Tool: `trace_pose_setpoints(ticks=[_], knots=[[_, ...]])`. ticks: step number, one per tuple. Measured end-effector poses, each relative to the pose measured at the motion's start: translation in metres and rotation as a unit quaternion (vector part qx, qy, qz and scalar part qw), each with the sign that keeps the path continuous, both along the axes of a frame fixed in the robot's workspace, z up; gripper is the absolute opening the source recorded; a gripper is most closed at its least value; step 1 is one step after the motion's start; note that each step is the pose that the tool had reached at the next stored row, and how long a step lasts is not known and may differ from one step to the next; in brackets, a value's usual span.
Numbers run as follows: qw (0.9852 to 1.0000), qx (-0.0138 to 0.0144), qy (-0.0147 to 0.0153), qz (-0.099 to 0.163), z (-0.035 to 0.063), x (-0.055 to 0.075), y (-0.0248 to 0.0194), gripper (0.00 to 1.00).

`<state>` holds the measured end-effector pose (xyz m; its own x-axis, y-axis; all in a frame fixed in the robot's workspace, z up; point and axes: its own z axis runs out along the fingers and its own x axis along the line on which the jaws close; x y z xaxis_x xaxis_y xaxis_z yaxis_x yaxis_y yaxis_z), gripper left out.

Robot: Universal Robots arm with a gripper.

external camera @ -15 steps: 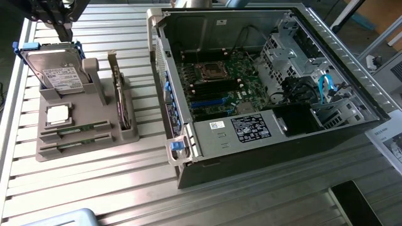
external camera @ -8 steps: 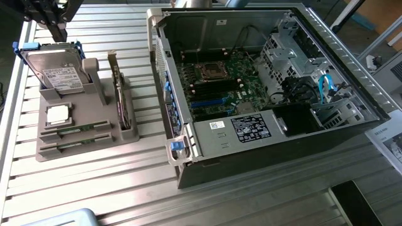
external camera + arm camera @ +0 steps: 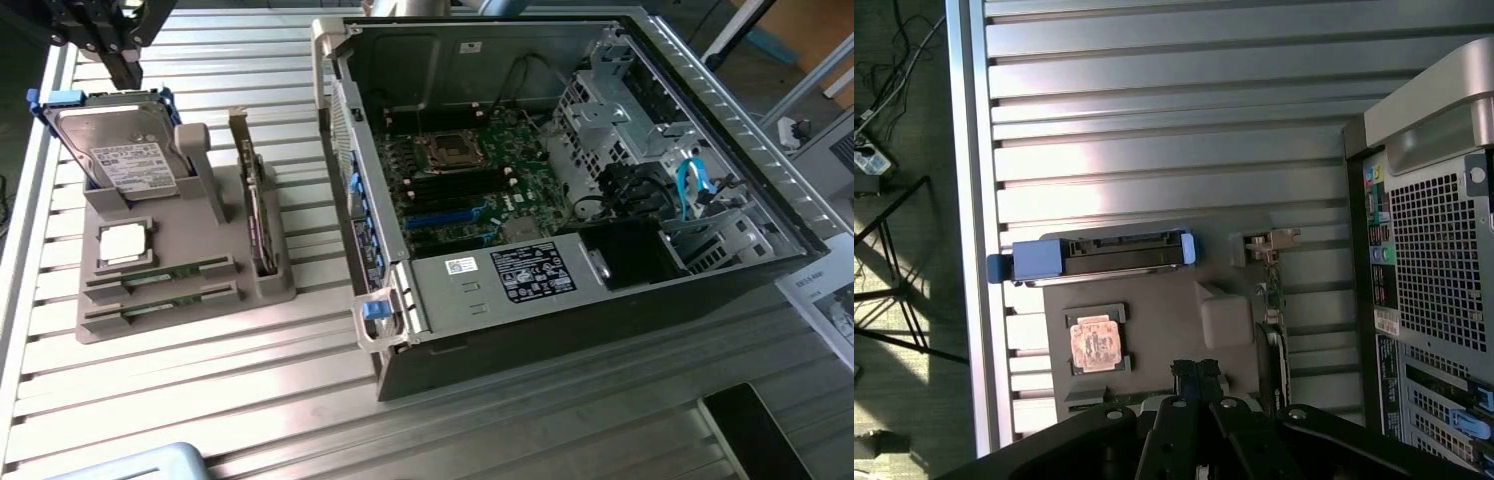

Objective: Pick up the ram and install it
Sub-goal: 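Reach for the ram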

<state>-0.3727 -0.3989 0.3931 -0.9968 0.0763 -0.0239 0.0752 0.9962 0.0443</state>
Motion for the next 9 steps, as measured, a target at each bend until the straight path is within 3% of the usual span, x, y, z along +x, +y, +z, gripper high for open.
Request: trace_pose_setpoints(ticks=[6, 8, 9], knots=[[1.0, 0.0, 0.0011, 0.0, 0.0, 0.0016, 0.0, 0.11], [1.0, 0.0, 0.0041, 0.0, 0.0001, 0.0025, -0.0001, 0.11], [1.0, 0.0, 0.0084, 0.0, 0.0, 0.0037, 0.0, 0.11]])
